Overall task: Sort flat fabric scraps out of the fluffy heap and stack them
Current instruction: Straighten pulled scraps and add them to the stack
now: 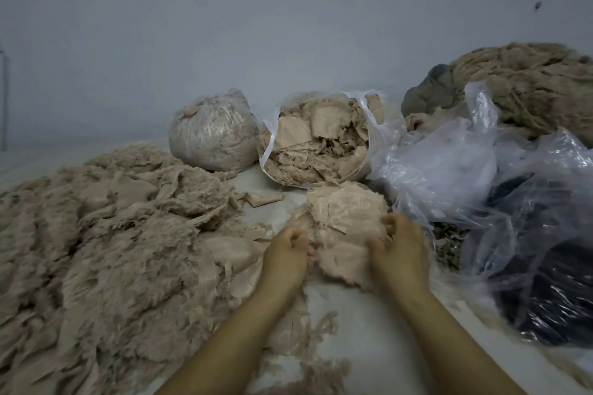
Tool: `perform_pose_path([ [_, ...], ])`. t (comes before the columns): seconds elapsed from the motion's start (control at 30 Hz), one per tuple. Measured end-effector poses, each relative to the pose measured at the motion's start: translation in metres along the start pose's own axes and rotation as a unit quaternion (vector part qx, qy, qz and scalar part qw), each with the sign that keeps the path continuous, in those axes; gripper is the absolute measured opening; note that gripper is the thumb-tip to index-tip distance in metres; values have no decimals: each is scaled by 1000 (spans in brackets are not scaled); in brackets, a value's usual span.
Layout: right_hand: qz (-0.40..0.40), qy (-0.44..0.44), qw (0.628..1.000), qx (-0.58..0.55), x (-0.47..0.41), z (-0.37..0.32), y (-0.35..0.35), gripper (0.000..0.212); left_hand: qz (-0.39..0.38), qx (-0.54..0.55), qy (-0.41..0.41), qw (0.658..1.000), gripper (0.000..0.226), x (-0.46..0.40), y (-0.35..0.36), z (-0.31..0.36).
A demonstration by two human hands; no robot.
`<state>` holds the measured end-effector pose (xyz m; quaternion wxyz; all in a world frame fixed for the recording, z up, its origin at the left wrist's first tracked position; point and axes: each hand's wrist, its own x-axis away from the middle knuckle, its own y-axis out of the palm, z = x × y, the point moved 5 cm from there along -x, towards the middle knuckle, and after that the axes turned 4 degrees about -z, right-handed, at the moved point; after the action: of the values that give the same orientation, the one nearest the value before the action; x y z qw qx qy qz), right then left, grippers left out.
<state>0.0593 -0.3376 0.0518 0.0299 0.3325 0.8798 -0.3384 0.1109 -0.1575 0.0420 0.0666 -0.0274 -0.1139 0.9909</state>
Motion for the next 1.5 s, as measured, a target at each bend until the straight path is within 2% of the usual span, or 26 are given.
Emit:
perform_pose_path([
  [0.1,23,-129,991,4,4,-30,4,39,28,-98,55,993,19,-17,-3,18],
  [0.17,-38,-181,981,60,1,-45,21,46,25,-75,46,996,25,-33,-3,30],
  [0.27,-108,-181,964,162,-10,-40,43,54,-4,-43,-15,999,37,-48,8,36],
  [0.33,-136,-163,961,177,-15,-30,53,57,-20,-27,-28,999,22,-56,18,34],
  [0.37,-145,-155,961,179,-16,-25,58,57,-12,1,-40,999,15,-60,19,32],
  [0.47,-159,-138,957,199,-15,-11,66,56,-3,137,-93,986,23,-63,21,25],
  [0.57,-92,-136,982,95,-17,-12,53,57,-67,235,-69,967,21,-58,23,28],
  [0.67,7,-150,987,-62,-13,-24,30,77,-136,309,-20,941,14,-47,19,36],
  [0.77,3,-193,975,-106,-4,-35,21,80,-191,359,0,914,19,-37,13,41],
  [0.83,-21,-212,971,-112,-2,-39,21,63,-222,307,20,925,16,-28,9,42],
  [0.93,-111,-172,951,-233,1,-42,27,32,-197,191,49,960,17,-16,1,37],
  [1.0,-148,-156,937,-277,5,-42,32,29,-133,175,51,974,21,-12,-6,31],
  [1.07,-143,-169,935,-275,8,-43,34,29,-92,192,39,976,27,-8,-11,26],
  [1.2,-92,-240,948,-190,14,-53,33,29,-61,213,10,975,34,0,-14,20],
  [1.3,-42,-296,950,-92,16,-58,27,26,-43,170,20,984,36,2,-23,23],
  [1.4,-31,-246,969,-7,2,-45,18,24,22,122,32,992,31,0,-58,23],
  [1.47,-44,-215,968,119,-2,-35,20,10,-16,50,67,996,28,3,-74,25],
  [1.5,-55,-216,962,156,-1,-34,24,23,-63,18,81,995,25,6,-75,26],
])
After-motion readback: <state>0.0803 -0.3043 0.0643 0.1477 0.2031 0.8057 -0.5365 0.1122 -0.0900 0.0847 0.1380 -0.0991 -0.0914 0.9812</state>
